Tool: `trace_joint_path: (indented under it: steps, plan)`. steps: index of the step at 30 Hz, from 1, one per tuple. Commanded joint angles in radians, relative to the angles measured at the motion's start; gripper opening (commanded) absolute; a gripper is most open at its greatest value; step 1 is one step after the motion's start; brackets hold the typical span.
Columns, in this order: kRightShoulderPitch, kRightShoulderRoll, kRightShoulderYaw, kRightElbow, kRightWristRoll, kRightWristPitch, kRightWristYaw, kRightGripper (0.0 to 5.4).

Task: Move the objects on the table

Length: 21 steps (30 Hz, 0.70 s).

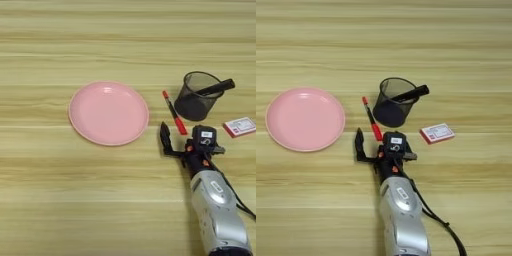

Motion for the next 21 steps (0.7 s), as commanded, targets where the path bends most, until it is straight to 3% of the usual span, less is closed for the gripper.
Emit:
trace_joint_path:
  steps: [1, 21]
  plan:
    - [-0.045, -0.012, -0.003, -0.046, 0.002, -0.016, -0.003, 5.35]
    - [-0.035, -0.028, -0.007, -0.070, -0.007, -0.001, -0.001, 5.35]
